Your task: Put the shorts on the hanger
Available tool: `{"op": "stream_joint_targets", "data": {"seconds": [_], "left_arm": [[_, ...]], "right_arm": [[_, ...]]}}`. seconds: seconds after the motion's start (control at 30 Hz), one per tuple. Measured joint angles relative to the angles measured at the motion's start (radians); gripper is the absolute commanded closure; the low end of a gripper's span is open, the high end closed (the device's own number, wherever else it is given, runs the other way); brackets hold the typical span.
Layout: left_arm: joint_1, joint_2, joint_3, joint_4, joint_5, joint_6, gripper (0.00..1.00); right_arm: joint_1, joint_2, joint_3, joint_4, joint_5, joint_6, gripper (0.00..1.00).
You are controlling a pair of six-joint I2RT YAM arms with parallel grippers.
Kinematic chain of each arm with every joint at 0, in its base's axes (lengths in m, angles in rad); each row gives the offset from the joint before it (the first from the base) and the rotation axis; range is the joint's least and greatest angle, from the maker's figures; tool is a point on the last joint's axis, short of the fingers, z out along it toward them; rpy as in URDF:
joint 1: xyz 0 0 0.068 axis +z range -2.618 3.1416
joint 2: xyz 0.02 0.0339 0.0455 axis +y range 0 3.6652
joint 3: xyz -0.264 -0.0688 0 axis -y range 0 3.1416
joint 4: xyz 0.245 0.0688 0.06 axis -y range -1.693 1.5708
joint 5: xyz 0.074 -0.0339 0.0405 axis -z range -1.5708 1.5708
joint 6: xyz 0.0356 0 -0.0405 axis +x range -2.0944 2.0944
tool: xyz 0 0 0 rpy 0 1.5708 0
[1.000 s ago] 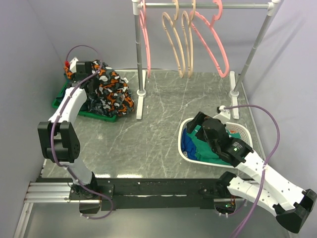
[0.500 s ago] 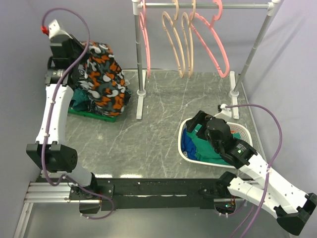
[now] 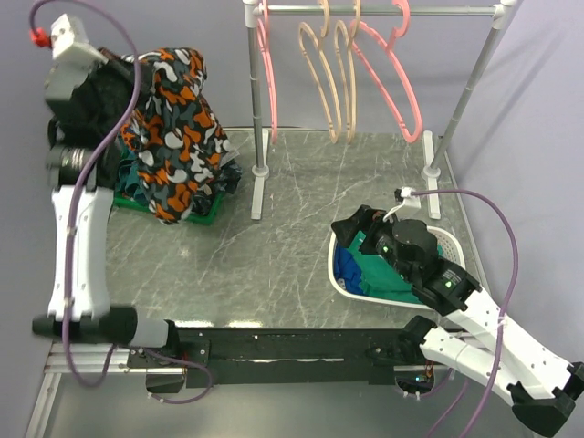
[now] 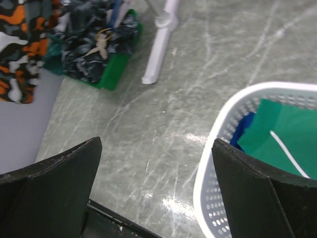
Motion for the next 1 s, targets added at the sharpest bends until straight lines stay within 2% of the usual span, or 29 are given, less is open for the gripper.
{"op": "stream_joint_targets", "data": {"seconds": [0.3,0.4,0.5,0.6,0.7,0.77,0.8,0.87,0.9,0.97,1.0], "left_arm": [[-0.014,-0.504,-0.33,-0.09,0.074,-0.015,0.99],[-0.04,-0.621,-0.408,-0.122,0.1,-0.016,0.99],[-0.054,-0.67,-0.506,-0.127,0.146,-0.02,0.99],[-0.066,-0.662,-0.679,-0.091,0.192,-0.053,0.99],[-0.159,-0.592,-0.894,-0.045,0.162,-0.122,0.98],[-0.283,-0.498,-1.009,-0.005,0.099,-0.177,0.85],[-0.328,-0.458,-1.043,0.013,0.088,-0.193,0.73],[-0.413,-0.363,-1.103,0.047,0.074,-0.233,0.67],[-0.433,-0.327,-1.115,0.057,0.072,-0.248,0.56],[-0.438,-0.285,-1.117,0.074,0.057,-0.253,0.43],[-0.438,-0.282,-1.112,0.08,0.044,-0.251,0.3]], "right_arm": [[0.183,0.006,-0.002,0.086,0.019,-0.07,0.01],[0.314,0.063,0.01,0.101,0.064,-0.086,0.01],[0.423,0.145,0.034,0.127,0.114,-0.095,0.01],[0.481,0.23,0.037,0.153,0.144,-0.094,0.01],[0.519,0.294,0.037,0.172,0.17,-0.09,0.01],[0.56,0.334,0.038,0.18,0.21,-0.085,0.0],[0.584,0.356,0.04,0.181,0.229,-0.083,0.0],[0.632,0.399,0.049,0.181,0.264,-0.079,0.01],[0.654,0.42,0.053,0.183,0.279,-0.078,0.02],[0.695,0.456,0.058,0.183,0.302,-0.071,0.06],[0.711,0.476,0.061,0.184,0.31,-0.068,0.07]]}}
